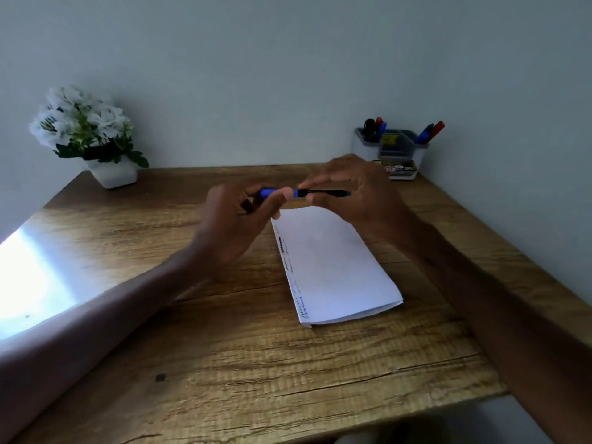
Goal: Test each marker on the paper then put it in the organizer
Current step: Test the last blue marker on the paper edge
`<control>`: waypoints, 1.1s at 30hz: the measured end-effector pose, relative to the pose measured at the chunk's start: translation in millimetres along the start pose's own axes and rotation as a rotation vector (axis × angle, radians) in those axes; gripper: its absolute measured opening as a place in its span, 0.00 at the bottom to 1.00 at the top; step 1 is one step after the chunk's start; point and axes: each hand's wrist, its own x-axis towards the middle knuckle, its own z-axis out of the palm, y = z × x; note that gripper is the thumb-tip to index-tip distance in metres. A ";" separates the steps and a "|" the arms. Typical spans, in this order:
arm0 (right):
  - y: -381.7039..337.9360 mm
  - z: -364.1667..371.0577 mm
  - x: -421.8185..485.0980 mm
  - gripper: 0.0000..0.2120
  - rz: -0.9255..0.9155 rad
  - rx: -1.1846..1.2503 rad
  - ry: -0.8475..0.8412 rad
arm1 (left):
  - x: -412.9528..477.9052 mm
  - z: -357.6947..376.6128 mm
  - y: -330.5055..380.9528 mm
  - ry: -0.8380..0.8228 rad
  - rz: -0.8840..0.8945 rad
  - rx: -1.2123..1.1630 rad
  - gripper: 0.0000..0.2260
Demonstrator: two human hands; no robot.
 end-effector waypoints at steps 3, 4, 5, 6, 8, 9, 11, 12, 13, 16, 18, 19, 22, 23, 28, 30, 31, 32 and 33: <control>-4.6 -0.4 4.4 0.12 -0.071 -0.068 0.012 | 10.0 12.2 16.4 0.031 0.011 -0.015 0.15; -6.5 -1.5 5.4 0.11 -0.092 -0.087 0.035 | 14.8 16.0 22.4 0.045 0.000 -0.033 0.16; -6.2 -2.4 5.9 0.11 -0.117 -0.120 0.066 | 19.5 20.4 27.4 0.051 -0.012 -0.053 0.15; -3.9 -5.2 6.7 0.11 -0.125 -0.155 0.096 | 24.7 25.0 33.0 0.051 -0.020 -0.075 0.15; 5.3 -12.9 7.2 0.12 -0.061 -0.188 0.146 | 35.5 37.0 39.9 0.056 -0.043 -0.103 0.14; 11.5 -18.4 6.7 0.13 -0.021 -0.194 0.182 | 41.5 44.3 42.7 0.063 -0.054 -0.103 0.14; 24.6 -29.9 4.3 0.14 0.059 -0.189 0.266 | 52.9 58.8 43.0 0.046 -0.097 -0.087 0.12; 30.8 -36.5 2.8 0.13 0.098 -0.184 0.301 | 57.4 65.3 41.7 -0.004 -0.110 -0.064 0.10; 36.4 -43.2 1.0 0.13 0.133 -0.186 0.330 | 60.1 69.8 39.9 -0.085 -0.085 -0.003 0.07; 53.8 -65.5 -3.5 0.13 0.199 -0.218 0.434 | 62.8 77.8 32.4 -0.343 0.078 0.221 0.05; 61.5 -81.1 -3.2 0.13 0.236 -0.217 0.528 | 58.3 80.0 26.5 -0.430 0.061 0.274 0.05; 63.9 -89.3 -0.7 0.12 0.257 -0.205 0.577 | 55.9 81.3 22.8 -0.451 0.050 0.286 0.06; 70.8 -112.1 10.6 0.13 0.284 -0.155 0.709 | 48.1 83.7 10.7 -0.471 0.007 0.242 0.05; 74.0 -118.4 14.6 0.14 0.281 -0.181 0.730 | 45.4 83.8 9.3 -0.460 -0.005 0.223 0.06; 97.8 -133.0 37.4 0.21 0.295 -0.293 0.666 | 32.7 88.0 6.8 -0.420 -0.017 0.256 0.08; 107.3 -132.9 46.4 0.19 0.292 -0.322 0.645 | 29.2 89.8 5.2 -0.410 -0.017 0.266 0.09; 112.0 -131.8 50.0 0.18 0.289 -0.337 0.635 | 28.1 90.7 4.5 -0.402 -0.011 0.269 0.09; 116.5 -130.2 53.1 0.18 0.292 -0.355 0.619 | 27.3 91.8 3.6 -0.394 -0.005 0.269 0.09; 121.7 -128.0 55.3 0.17 0.301 -0.372 0.591 | 26.7 92.3 3.7 -0.385 0.003 0.269 0.09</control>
